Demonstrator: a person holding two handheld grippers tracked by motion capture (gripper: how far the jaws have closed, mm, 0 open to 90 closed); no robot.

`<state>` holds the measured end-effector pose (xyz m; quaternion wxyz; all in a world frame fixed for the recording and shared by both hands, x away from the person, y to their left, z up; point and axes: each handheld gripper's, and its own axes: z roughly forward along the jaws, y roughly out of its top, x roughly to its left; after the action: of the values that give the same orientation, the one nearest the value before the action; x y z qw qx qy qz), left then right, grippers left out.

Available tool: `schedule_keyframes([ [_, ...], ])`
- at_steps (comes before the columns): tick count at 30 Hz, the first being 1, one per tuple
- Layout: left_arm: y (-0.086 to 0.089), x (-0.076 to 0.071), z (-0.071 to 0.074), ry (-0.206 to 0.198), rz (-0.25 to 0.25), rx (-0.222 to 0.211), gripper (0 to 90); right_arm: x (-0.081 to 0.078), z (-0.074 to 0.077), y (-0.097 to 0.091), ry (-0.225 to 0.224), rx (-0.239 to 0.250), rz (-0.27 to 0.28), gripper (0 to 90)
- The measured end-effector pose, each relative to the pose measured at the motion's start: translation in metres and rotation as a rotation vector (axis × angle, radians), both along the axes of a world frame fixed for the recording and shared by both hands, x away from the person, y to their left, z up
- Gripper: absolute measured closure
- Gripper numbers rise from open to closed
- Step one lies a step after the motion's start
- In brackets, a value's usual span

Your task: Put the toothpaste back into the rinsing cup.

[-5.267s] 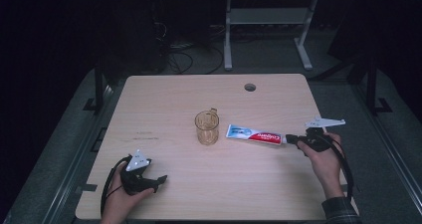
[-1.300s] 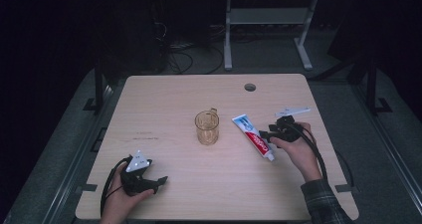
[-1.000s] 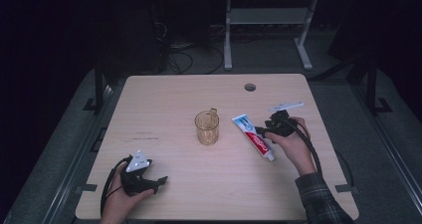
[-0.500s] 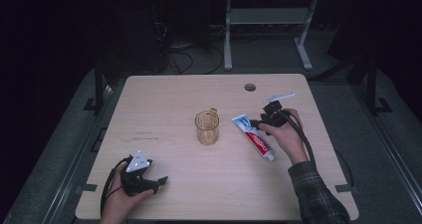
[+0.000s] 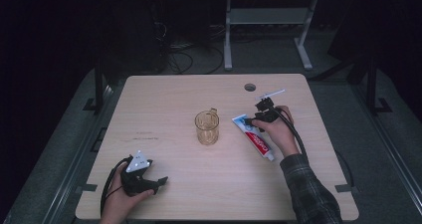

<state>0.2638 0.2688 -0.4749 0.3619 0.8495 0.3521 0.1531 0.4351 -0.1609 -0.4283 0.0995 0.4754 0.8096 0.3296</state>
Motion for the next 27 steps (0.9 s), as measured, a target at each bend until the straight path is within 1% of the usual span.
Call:
schedule_keyframes([
  [6,0.000,0.000,0.000,0.000,-0.004,0.000,13.0,0.005,-0.012,0.007,0.032,-0.016,0.010,41.0],
  [11,0.000,0.000,0.000,0.000,-0.005,-0.001,13.0,0.005,-0.018,0.013,0.045,-0.028,0.022,40.2],
  [18,0.000,0.000,0.000,0.000,-0.007,-0.001,13.0,0.006,-0.026,0.019,0.065,-0.074,0.036,39.1],
  [20,0.000,0.000,0.000,0.000,-0.007,-0.001,13.0,0.006,-0.027,0.021,0.072,-0.098,0.040,38.8],
  [25,0.000,0.000,0.000,0.000,-0.007,-0.002,13.0,0.006,-0.028,0.022,0.072,-0.108,0.041,39.0],
  [27,0.000,0.000,0.000,0.000,-0.007,-0.002,13.0,0.005,-0.029,0.024,0.061,-0.131,0.049,38.7],
])
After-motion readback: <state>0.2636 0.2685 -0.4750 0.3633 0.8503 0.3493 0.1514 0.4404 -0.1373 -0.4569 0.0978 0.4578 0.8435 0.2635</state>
